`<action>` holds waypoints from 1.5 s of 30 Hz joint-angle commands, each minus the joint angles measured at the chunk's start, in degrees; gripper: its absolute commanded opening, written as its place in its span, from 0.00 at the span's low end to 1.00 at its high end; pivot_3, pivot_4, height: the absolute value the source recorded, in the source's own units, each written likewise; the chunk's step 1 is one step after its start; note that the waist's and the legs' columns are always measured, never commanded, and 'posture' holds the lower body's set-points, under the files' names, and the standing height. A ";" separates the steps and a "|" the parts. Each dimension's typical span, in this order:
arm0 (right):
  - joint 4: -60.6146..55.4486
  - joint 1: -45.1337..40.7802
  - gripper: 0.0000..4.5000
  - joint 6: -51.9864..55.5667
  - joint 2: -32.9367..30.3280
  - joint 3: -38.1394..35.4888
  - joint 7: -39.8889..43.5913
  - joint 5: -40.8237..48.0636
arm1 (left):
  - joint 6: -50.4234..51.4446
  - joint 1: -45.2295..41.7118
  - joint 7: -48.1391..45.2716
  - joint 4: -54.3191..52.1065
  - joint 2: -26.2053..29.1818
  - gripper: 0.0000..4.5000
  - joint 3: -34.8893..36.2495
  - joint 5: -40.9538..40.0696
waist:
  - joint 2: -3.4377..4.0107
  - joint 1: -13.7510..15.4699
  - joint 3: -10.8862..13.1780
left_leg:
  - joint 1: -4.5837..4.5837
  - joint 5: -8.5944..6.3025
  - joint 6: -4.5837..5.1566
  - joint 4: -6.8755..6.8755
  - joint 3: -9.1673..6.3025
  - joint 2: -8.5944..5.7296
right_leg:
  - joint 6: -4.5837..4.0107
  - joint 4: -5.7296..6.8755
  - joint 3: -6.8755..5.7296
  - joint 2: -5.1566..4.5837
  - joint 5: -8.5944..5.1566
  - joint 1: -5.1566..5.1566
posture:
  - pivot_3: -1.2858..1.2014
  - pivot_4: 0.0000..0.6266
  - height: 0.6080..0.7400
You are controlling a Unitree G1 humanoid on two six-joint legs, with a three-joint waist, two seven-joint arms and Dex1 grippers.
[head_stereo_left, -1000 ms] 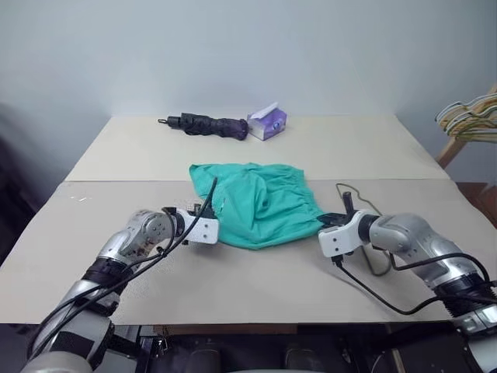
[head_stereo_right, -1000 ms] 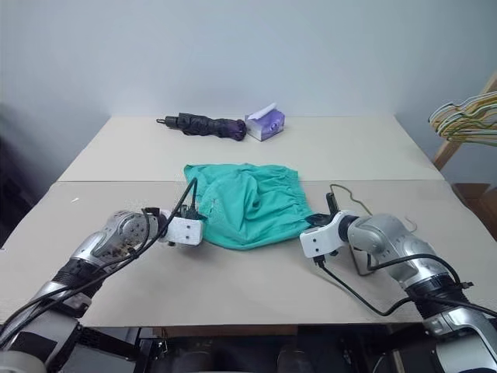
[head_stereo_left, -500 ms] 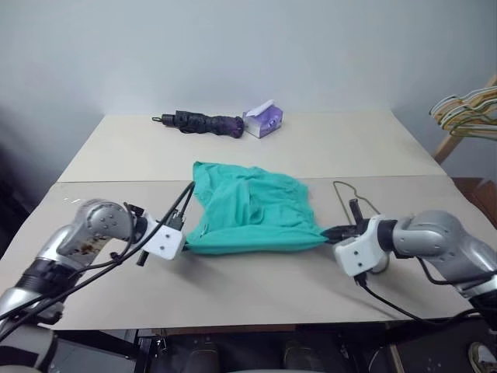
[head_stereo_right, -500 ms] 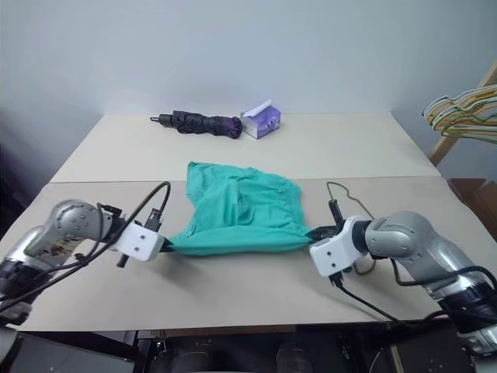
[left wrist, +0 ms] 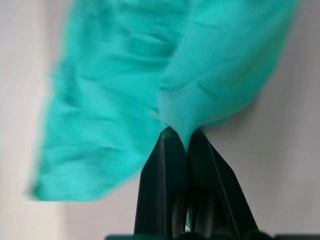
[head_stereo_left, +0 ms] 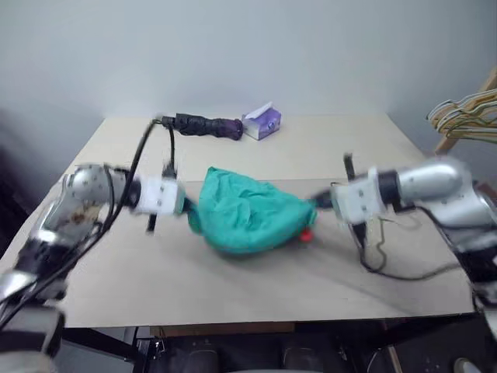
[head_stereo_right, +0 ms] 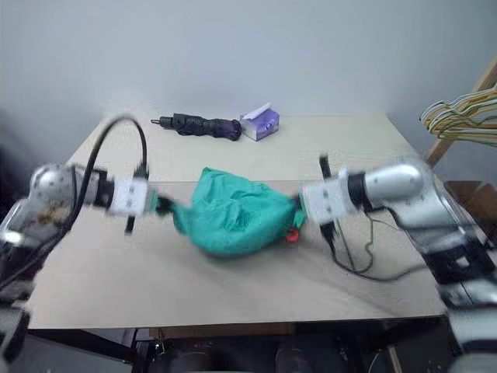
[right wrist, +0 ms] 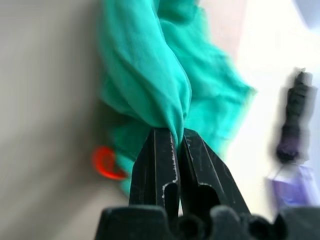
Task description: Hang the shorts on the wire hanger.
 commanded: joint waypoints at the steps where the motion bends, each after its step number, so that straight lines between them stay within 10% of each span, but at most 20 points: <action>1: 21.76 -16.17 0.00 -3.93 4.41 2.12 -19.62 -16.11 | -2.24 -17.08 22.29 19.40 -4.18 0.02 -0.41 12.50 | -0.01 -0.15 0.00 | -0.08 0.04 -0.05 -0.01 -0.04 -0.02 | -0.28 0.00 0.00 0.00 0.22 -0.08 | 0.51 0.00 1.00; 8: 56.45 -41.84 0.00 2.55 12.86 9.37 -76.18 -37.11 | -2.90 -46.39 75.07 47.79 -9.11 0.02 -8.64 32.91 | -0.05 -0.33 -0.04 | -2.11 0.41 -0.73 -0.33 0.16 -0.33 | -0.40 1.22 0.01 -0.45 0.22 -2.93 | 0.51 0.00 1.00; 11: 59.83 -44.32 0.00 0.71 13.44 8.70 -87.08 -37.71 | -5.67 -50.59 86.13 50.43 -8.90 0.02 -10.14 36.08 | -0.05 -0.27 -0.04 | -2.70 0.45 -0.80 -0.58 0.33 -0.45 | -0.40 1.19 0.01 -0.65 0.22 -3.72 | 0.51 0.00 1.00; 24: 40.18 -12.34 0.00 -26.67 1.62 8.74 -71.10 -33.51 | -31.24 -20.37 49.12 30.80 1.17 0.02 -7.46 23.14 | -0.04 -1.42 -0.01 | -1.93 0.51 -0.74 -0.53 0.28 -0.63 | -0.31 1.06 -0.05 -0.74 0.17 -2.83 | 0.50 0.03 1.00; 33: 19.06 13.75 0.00 -36.34 -2.78 7.78 -52.63 -22.94 | -20.18 15.62 20.58 -6.13 14.26 0.02 -3.16 4.94 | -0.03 -5.44 0.05 | -1.00 0.32 -0.32 -0.22 0.20 -0.45 | -0.35 1.11 0.00 -0.59 0.18 -1.71 | 0.50 0.08 1.00; 45: 6.95 23.54 0.00 -33.68 -4.70 5.47 -35.02 -14.95 | -5.68 38.52 -8.51 -31.70 33.16 0.02 2.77 -17.36 | -0.16 -4.85 0.34 | 0.14 -0.10 0.32 -0.24 0.43 -0.11 | -0.55 0.82 0.01 -0.37 -0.05 -0.53 | 0.49 0.11 1.00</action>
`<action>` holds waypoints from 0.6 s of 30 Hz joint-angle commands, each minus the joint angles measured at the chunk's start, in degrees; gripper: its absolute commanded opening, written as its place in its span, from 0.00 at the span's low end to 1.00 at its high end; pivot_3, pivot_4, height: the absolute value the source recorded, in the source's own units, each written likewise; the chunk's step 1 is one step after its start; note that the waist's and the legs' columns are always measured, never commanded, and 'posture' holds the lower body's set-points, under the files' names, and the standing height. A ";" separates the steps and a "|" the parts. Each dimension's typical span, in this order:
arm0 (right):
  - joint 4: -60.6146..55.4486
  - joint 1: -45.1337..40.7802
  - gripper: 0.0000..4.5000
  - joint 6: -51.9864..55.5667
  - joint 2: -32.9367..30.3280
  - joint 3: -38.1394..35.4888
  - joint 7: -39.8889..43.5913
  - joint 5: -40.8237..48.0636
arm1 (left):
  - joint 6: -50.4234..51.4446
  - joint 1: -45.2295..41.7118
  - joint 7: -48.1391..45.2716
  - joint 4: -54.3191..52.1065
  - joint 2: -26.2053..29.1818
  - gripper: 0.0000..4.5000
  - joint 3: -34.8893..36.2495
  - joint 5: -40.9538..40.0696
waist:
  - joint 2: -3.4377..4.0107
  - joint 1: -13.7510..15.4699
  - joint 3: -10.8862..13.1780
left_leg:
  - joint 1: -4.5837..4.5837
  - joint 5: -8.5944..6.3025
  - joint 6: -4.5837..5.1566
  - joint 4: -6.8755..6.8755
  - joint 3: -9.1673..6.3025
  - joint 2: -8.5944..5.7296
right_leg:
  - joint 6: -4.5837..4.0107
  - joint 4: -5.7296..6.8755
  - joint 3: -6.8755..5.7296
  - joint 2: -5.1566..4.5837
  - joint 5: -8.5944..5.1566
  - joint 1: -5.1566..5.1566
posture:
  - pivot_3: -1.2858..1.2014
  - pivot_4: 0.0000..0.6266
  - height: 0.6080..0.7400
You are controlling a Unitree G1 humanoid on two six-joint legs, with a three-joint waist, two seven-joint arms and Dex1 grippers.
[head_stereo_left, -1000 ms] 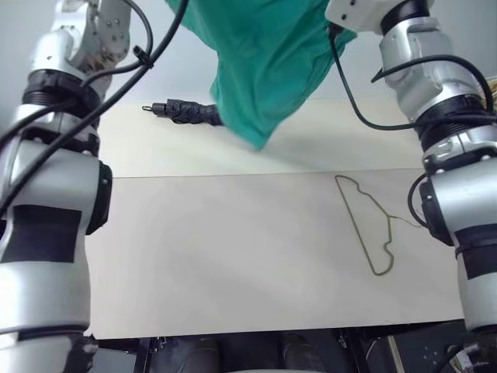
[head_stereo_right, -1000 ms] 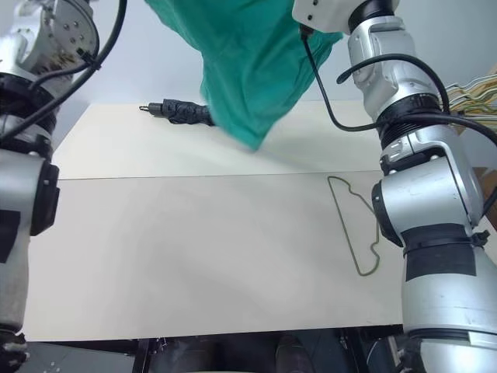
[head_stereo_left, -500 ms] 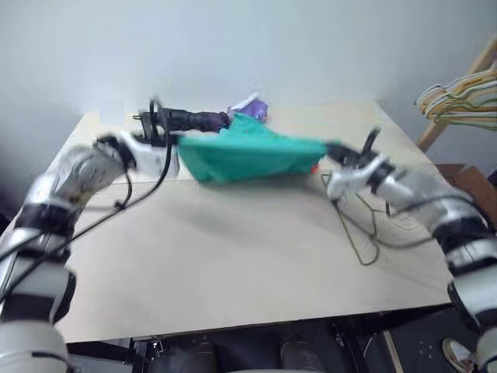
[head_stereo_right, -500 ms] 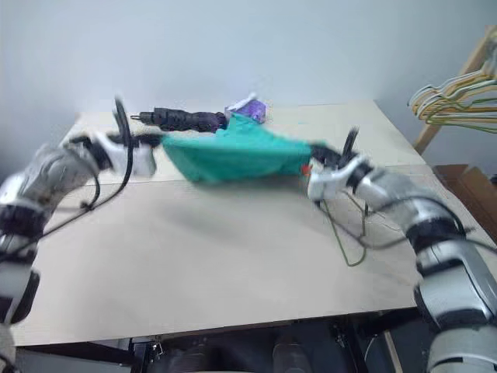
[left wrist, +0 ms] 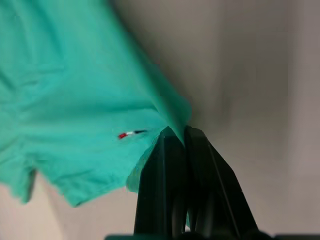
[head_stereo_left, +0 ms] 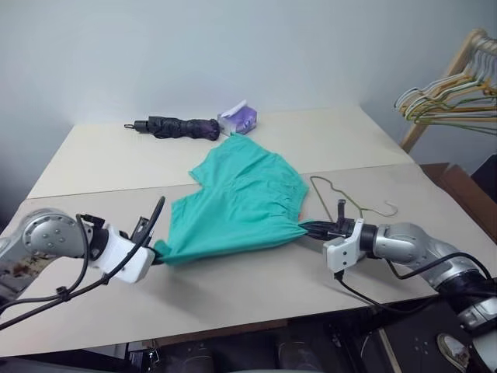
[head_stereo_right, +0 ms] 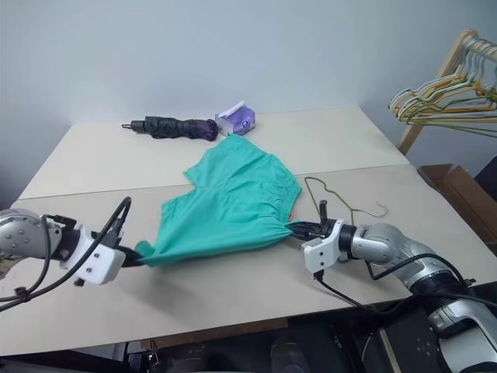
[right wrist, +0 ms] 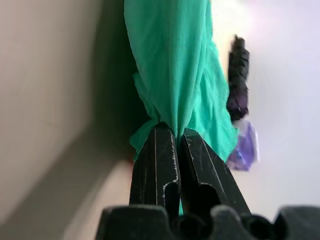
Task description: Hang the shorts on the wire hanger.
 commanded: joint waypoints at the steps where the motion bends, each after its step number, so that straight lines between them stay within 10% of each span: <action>1: -2.82 0.89 0.00 1.60 -1.43 -3.77 2.97 1.91 | 4.24 3.24 -3.79 -4.96 2.41 0.02 4.53 -4.75 | -0.03 0.22 0.12 | 0.00 0.00 0.00 0.00 0.02 0.00 | 0.00 0.00 0.00 0.00 -0.01 0.00 | 0.49 0.11 1.00; 17: -5.39 6.17 0.00 -5.15 -4.56 -6.56 12.34 6.78 | 16.01 20.06 -7.84 -21.68 -0.61 0.02 17.54 -13.03 | -0.16 0.47 1.79 | -0.03 -0.04 0.05 0.00 0.08 0.05 | -0.06 0.01 0.01 0.02 -0.13 -0.08 | 0.48 0.15 1.00; 18: -5.60 6.31 0.13 -5.25 -4.39 -6.58 12.68 6.99 | 16.86 20.43 -8.02 -21.95 -1.16 0.00 17.87 -13.59 | -0.18 0.46 1.84 | -0.04 -0.04 0.05 0.00 0.08 0.04 | -0.06 0.00 0.01 0.01 -0.12 -0.09 | 0.49 0.15 1.00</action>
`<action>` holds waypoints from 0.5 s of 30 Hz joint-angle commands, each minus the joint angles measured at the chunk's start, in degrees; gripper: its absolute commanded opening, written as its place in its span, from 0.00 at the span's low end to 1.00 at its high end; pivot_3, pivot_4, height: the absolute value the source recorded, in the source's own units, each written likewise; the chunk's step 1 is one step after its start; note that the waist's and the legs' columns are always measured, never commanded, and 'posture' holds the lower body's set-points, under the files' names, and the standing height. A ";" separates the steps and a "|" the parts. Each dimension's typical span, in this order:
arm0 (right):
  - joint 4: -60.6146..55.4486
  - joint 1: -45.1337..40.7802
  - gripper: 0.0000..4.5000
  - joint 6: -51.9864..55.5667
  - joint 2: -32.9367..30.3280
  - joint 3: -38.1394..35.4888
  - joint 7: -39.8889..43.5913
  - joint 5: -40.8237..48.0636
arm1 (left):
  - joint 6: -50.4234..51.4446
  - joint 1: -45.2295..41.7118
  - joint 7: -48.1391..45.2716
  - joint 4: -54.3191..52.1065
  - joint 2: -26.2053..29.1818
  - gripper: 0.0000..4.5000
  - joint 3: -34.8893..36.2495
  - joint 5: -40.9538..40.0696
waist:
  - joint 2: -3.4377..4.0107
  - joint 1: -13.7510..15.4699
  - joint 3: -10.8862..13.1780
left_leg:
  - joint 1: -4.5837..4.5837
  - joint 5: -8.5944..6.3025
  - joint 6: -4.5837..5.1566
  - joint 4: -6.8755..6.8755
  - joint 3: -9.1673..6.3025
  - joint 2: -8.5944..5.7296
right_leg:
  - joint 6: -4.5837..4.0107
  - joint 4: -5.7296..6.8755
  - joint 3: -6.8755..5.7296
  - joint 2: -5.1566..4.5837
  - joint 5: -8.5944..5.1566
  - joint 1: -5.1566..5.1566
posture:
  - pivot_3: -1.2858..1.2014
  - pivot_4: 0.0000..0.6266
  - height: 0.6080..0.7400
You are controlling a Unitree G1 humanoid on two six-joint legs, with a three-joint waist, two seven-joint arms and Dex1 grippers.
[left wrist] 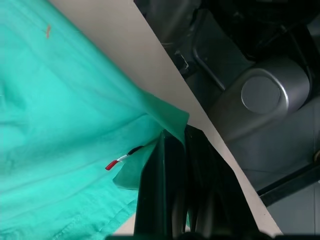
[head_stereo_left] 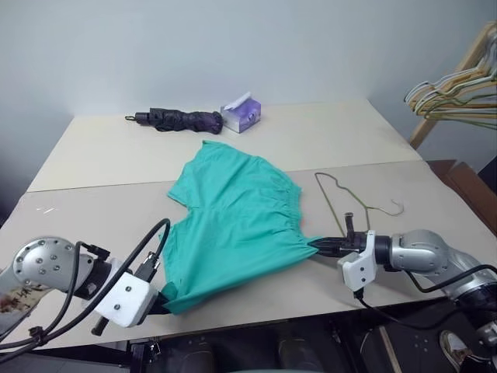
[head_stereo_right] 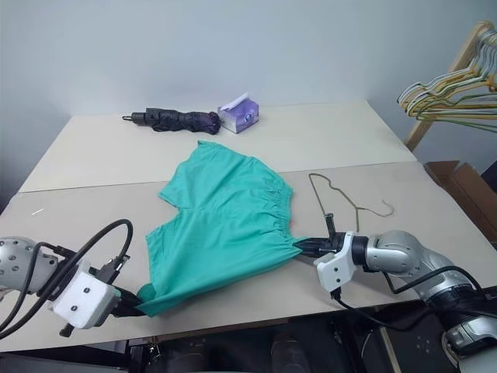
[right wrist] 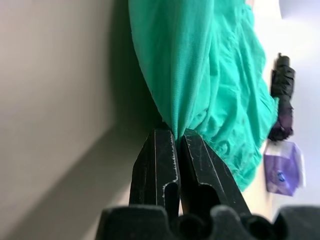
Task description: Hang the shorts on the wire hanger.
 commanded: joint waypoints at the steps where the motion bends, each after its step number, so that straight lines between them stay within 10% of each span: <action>1: -1.77 0.36 0.19 -0.59 -0.82 -1.75 2.31 2.60 | 3.24 1.01 -1.09 -1.91 -1.39 0.05 2.63 -3.11 | -0.03 -0.01 0.09 | 0.01 0.00 0.00 0.00 0.00 0.00 | 0.00 0.01 0.00 0.00 0.00 0.00 | 0.49 0.15 1.00; 11: -10.27 7.29 0.97 11.13 -9.30 -6.39 13.72 16.68 | 13.59 -2.56 -7.34 2.09 -4.94 0.73 11.05 -16.28 | 0.06 1.43 1.12 | -0.09 0.00 0.00 0.00 -0.01 0.01 | -0.02 0.04 -0.02 0.00 -0.02 -0.13 | 0.50 0.16 1.00; 15: -16.05 13.21 1.00 24.95 -13.16 -12.39 17.21 26.68 | 20.97 -10.99 -6.89 5.43 -6.67 0.99 12.33 -23.55 | 0.11 2.10 1.17 | -0.18 0.00 0.00 0.01 -0.02 0.02 | 0.03 0.03 -0.06 0.00 -0.05 -0.19 | 0.49 0.15 1.00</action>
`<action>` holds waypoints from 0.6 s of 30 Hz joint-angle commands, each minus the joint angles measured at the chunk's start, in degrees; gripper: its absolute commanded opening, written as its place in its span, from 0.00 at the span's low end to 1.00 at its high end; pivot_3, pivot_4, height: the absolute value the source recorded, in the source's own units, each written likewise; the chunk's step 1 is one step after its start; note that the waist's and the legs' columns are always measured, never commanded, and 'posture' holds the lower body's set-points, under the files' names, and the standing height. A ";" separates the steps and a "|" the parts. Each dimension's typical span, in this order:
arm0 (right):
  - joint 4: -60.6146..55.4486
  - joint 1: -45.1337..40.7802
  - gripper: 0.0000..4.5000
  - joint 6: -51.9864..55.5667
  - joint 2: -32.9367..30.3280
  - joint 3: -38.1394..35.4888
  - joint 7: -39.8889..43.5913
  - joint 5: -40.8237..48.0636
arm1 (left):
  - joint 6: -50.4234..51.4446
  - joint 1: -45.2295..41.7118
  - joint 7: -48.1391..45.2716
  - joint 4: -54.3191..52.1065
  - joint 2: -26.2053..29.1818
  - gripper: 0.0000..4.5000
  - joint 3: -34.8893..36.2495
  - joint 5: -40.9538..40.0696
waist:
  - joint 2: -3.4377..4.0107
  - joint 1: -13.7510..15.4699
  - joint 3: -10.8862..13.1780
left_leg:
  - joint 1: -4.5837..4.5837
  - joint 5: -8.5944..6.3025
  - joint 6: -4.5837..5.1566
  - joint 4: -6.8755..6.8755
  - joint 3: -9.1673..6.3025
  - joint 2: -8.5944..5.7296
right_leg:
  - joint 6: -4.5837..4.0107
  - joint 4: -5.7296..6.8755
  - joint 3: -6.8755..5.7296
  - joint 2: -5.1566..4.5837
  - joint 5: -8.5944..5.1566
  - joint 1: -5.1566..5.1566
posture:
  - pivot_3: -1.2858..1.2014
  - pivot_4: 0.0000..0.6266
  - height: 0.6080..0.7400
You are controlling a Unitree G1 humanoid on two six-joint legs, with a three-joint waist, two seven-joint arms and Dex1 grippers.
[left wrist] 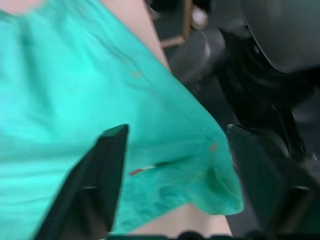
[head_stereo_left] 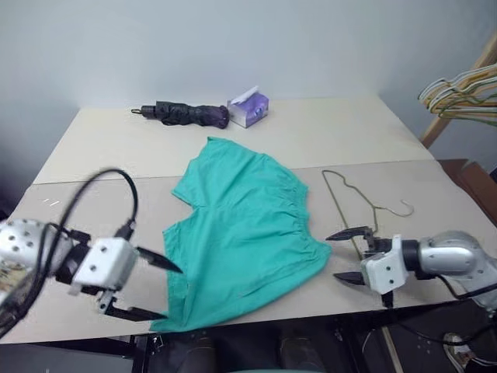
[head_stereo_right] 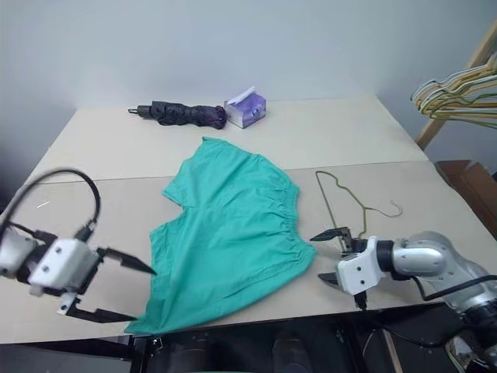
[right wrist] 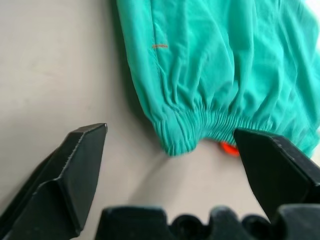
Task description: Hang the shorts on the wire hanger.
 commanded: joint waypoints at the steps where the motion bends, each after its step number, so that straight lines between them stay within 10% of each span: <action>1: -6.34 3.51 1.00 13.24 -1.42 -7.44 0.62 9.56 | 6.15 -7.57 2.75 2.26 -3.25 0.99 1.20 -6.51 | 0.01 0.45 0.00 | 0.00 0.00 0.00 0.00 0.01 -0.01 | 0.02 -0.01 0.01 -0.02 0.00 0.01 | 0.49 0.15 1.00; 10: -22.35 11.52 1.00 57.51 2.99 -20.48 -14.27 17.35 | 16.83 -21.02 12.49 3.37 -14.39 0.99 -3.22 -8.31 | -0.01 0.88 -0.02 | -0.17 -0.01 -0.03 0.10 -0.04 -0.01 | 0.03 0.01 -0.01 0.02 0.04 -0.09 | 0.48 0.13 1.00; 18: -25.56 2.17 1.00 99.63 11.81 -22.81 -30.19 21.20 | 21.79 -22.93 16.63 0.22 -18.88 0.99 -4.39 -9.18 | -0.08 1.03 -0.02 | -0.26 -0.01 -0.03 0.13 -0.07 -0.03 | 0.03 -0.03 -0.02 0.03 0.05 -0.13 | 0.49 0.14 1.00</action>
